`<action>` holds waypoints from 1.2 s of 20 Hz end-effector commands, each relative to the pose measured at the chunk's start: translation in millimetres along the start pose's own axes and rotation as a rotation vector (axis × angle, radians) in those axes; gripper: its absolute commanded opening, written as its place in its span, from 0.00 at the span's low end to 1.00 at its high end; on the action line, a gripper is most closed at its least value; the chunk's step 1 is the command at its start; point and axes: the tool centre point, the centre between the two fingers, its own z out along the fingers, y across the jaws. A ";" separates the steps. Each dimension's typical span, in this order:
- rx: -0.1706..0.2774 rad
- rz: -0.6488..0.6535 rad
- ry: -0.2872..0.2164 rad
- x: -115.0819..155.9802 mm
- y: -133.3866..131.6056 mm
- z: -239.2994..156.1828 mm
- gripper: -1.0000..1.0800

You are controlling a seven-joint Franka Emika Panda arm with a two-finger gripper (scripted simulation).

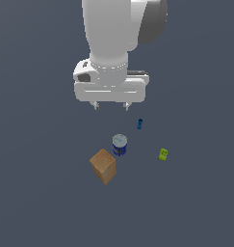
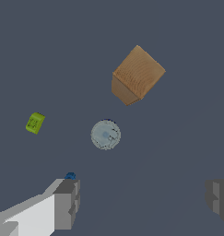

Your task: Pick up a designated object from a clutter of objects.

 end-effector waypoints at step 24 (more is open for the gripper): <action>-0.027 -0.082 0.018 -5.1 -38.9 24.6 0.96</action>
